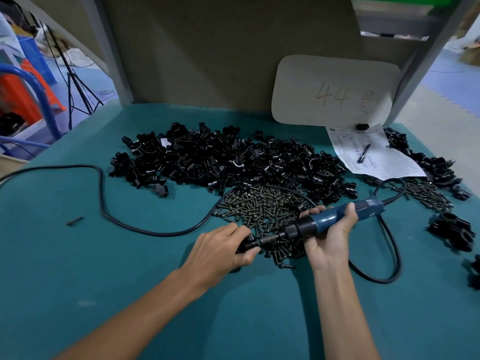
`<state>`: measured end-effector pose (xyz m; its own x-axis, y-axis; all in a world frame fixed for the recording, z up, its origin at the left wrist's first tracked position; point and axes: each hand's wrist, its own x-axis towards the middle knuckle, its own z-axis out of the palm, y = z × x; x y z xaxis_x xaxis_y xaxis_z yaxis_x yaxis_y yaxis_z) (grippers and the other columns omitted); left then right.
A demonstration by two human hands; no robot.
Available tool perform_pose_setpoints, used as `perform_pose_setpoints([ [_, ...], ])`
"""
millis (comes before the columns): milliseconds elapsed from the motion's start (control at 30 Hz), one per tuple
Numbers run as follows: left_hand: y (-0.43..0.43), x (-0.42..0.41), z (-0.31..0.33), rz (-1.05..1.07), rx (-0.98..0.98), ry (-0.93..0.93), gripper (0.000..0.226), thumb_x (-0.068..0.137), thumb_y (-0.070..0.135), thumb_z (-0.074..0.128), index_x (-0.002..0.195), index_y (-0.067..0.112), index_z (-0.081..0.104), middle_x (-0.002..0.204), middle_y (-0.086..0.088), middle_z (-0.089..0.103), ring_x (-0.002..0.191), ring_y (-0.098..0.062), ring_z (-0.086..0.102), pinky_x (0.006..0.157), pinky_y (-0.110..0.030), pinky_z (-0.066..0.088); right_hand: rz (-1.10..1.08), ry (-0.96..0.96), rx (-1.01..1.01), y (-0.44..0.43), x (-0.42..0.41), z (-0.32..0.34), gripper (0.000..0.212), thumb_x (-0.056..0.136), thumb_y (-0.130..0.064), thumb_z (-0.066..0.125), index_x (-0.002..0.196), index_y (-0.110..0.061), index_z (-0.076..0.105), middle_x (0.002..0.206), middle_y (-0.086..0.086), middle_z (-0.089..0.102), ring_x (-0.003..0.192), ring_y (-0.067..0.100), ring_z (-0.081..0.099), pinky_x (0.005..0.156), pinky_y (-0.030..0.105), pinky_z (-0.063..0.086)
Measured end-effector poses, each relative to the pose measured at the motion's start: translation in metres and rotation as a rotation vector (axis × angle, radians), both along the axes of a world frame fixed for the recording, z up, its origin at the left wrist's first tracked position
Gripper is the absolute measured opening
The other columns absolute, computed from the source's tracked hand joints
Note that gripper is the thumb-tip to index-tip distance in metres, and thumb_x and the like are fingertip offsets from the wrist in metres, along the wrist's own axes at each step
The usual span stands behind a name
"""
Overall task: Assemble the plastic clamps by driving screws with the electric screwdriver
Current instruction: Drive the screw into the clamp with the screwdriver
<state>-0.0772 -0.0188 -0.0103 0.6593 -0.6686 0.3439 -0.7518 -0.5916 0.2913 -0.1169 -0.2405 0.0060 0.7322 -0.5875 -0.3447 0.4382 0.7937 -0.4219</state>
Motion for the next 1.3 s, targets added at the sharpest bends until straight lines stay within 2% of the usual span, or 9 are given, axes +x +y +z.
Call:
perform_pose_setpoints([
  [200,0.000,0.000,0.002,-0.004,-0.023,-0.006,0.039,0.095,0.055,0.045,0.094,0.018,0.058,0.081,0.010,0.045,0.069,-0.011,0.042,0.050,-0.032,0.039,-0.016,0.040,-0.040,-0.001,0.000,-0.004,0.054,0.091,-0.056,0.067,0.119,-0.016,0.044,0.076,0.000,0.058,0.066,0.014,0.060,0.084,0.033,0.055],
  [367,0.000,0.000,0.002,-0.004,-0.028,0.005,0.037,0.095,0.054,0.048,0.095,0.018,0.058,0.082,0.012,0.042,0.070,-0.010,0.040,0.051,-0.033,0.042,-0.020,0.049,-0.059,0.000,0.000,-0.006,0.053,0.091,-0.056,0.067,0.119,-0.016,0.046,0.076,-0.001,0.060,0.066,0.013,0.063,0.084,0.033,0.055],
  [533,-0.001,0.000,0.002,0.002,-0.011,-0.006,0.039,0.096,0.055,0.046,0.095,0.018,0.057,0.081,0.011,0.043,0.070,-0.011,0.041,0.052,-0.030,0.038,-0.008,0.061,-0.062,0.000,0.001,-0.006,0.048,0.093,-0.057,0.064,0.110,-0.015,0.049,0.074,-0.001,0.060,0.066,0.013,0.063,0.076,0.032,0.057],
  [767,-0.001,0.000,0.002,-0.004,-0.001,0.023,0.044,0.096,0.057,0.040,0.095,0.017,0.058,0.082,0.006,0.051,0.071,-0.014,0.049,0.054,-0.037,0.046,0.003,0.075,-0.058,0.002,0.000,-0.004,0.047,0.093,-0.058,0.063,0.104,-0.015,0.052,0.074,-0.002,0.061,0.067,0.012,0.064,0.077,0.032,0.058],
  [967,-0.001,0.001,0.002,-0.001,0.033,0.058,0.038,0.096,0.059,0.037,0.091,0.022,0.047,0.081,0.010,0.047,0.070,-0.011,0.042,0.057,-0.027,0.030,0.001,0.073,-0.043,0.004,0.000,-0.001,0.051,0.092,-0.059,0.064,0.113,-0.015,0.049,0.076,-0.001,0.061,0.069,0.012,0.063,0.081,0.033,0.057],
  [1167,-0.002,-0.001,0.007,0.003,0.025,0.085,0.037,0.095,0.058,0.036,0.086,0.022,0.042,0.073,0.012,0.046,0.061,-0.013,0.042,0.053,-0.028,0.026,0.004,0.063,-0.041,0.007,-0.001,0.002,0.055,0.091,-0.059,0.063,0.119,-0.014,0.047,0.078,-0.001,0.060,0.071,0.013,0.062,0.079,0.033,0.058],
  [1300,-0.001,-0.003,0.006,0.022,-0.004,0.092,0.047,0.092,0.062,0.029,0.081,0.020,0.047,0.060,0.010,0.048,0.049,-0.015,0.044,0.048,-0.030,0.028,0.014,0.035,-0.029,0.009,-0.001,0.004,0.056,0.090,-0.060,0.063,0.118,-0.014,0.046,0.079,0.000,0.059,0.070,0.013,0.062,0.077,0.033,0.059],
])
